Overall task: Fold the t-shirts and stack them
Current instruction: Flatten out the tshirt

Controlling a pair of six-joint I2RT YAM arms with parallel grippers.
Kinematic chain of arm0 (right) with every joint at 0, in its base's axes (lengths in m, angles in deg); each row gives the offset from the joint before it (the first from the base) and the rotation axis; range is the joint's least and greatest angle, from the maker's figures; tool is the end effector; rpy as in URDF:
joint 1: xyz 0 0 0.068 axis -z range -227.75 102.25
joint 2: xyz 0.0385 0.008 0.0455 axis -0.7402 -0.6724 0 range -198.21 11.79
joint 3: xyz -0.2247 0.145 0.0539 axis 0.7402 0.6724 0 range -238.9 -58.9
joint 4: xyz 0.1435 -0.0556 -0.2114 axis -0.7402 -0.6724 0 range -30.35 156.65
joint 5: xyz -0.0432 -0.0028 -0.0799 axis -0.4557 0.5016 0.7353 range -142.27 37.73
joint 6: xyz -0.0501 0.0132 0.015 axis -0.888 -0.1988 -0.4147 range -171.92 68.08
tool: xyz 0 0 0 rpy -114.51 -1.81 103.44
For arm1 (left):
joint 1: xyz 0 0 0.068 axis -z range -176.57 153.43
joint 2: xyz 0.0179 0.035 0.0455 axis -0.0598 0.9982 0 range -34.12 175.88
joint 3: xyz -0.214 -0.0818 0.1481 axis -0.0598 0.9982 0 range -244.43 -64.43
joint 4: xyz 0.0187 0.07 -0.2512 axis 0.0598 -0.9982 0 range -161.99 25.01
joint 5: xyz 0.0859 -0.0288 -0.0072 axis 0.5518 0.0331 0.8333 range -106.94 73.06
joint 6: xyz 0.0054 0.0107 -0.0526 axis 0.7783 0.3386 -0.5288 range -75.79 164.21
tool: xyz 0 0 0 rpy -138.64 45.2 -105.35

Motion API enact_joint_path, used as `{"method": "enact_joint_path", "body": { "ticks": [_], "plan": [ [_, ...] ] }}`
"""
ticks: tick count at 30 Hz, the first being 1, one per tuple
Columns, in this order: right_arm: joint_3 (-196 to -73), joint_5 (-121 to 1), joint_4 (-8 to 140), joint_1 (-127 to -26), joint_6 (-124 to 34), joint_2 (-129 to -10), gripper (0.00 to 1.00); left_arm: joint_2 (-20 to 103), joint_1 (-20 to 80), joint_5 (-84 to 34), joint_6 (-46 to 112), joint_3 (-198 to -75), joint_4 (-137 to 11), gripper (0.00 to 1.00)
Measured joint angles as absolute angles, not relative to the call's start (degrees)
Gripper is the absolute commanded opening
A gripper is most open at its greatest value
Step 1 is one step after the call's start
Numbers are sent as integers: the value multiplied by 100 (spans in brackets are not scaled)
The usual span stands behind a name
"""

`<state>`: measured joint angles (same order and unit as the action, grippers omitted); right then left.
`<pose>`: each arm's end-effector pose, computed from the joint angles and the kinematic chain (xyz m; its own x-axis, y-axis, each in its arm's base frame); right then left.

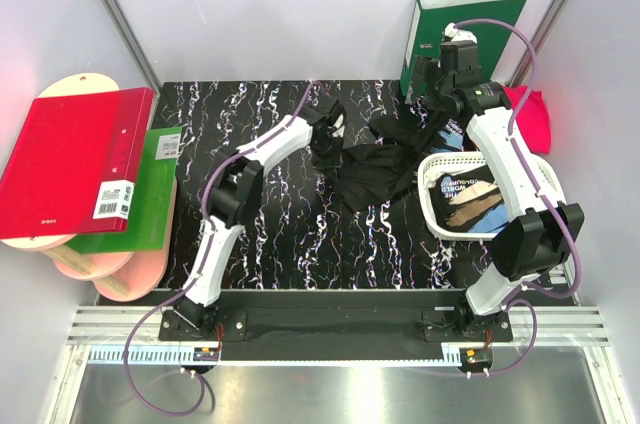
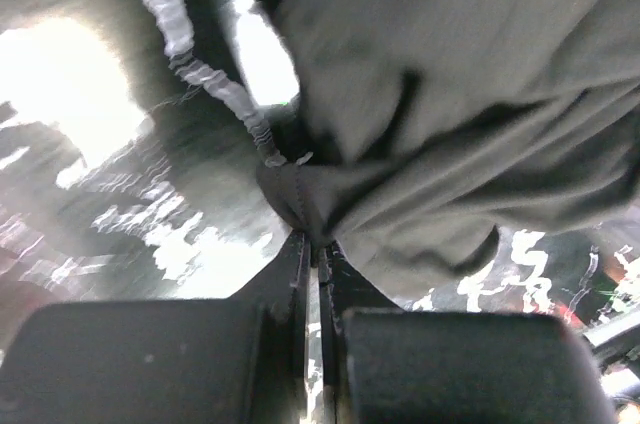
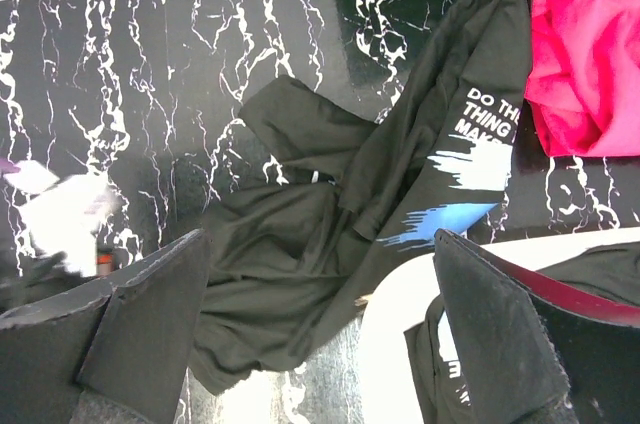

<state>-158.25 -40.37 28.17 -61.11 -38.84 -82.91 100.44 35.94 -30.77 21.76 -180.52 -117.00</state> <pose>0.3630 0.0787 0.3956 -0.5410 0.0991 -0.8351 0.0647 0.9950 0.0761 0.4109 -0.2722 0.1784 -0.9596 0.1717 -0.2228 0.2409 0.9107 -0.3357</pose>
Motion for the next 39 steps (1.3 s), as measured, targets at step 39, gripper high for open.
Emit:
{"method": "enact_joint_path", "body": {
  "ticks": [39],
  "plan": [
    [-20574, -7836, 1597, -6795, -3388, -13289, 92, 7893, 1959, -1477, 2025, -16055, -12909, 0]
  ]
}}
